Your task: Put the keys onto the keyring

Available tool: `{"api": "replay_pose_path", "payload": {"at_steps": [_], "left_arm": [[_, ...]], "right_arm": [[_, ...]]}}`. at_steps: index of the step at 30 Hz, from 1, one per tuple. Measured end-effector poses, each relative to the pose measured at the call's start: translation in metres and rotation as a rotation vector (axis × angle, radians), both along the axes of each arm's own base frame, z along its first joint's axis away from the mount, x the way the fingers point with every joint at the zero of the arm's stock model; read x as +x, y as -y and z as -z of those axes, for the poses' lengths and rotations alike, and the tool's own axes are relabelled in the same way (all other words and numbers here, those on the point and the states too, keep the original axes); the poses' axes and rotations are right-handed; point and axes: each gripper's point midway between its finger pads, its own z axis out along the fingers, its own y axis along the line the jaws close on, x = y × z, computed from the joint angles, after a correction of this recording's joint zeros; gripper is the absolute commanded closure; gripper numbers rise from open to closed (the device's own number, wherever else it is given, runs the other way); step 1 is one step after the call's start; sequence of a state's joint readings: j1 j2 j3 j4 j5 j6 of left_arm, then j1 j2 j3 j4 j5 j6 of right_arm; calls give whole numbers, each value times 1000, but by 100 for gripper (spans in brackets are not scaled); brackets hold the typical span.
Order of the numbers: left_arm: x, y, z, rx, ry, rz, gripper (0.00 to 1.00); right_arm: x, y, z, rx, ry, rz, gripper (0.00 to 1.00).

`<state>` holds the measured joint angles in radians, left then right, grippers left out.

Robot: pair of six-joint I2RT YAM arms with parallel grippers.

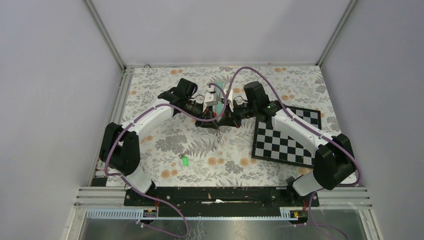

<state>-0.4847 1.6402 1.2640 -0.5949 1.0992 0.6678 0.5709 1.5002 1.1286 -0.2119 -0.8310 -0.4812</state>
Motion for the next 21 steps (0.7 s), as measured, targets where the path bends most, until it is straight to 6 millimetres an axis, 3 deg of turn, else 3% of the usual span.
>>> {"api": "replay_pose_path", "payload": {"at_steps": [9, 13, 21], "left_arm": [[1, 1, -3, -2, -4, -4, 99], [1, 1, -3, -1, -4, -5, 100], [1, 1, -6, -39, 26, 26, 100]], "right_arm": [[1, 0, 0, 0, 1, 1, 100], [1, 0, 0, 1, 1, 2, 100], [2, 2, -4, 18, -25, 18, 65]]}}
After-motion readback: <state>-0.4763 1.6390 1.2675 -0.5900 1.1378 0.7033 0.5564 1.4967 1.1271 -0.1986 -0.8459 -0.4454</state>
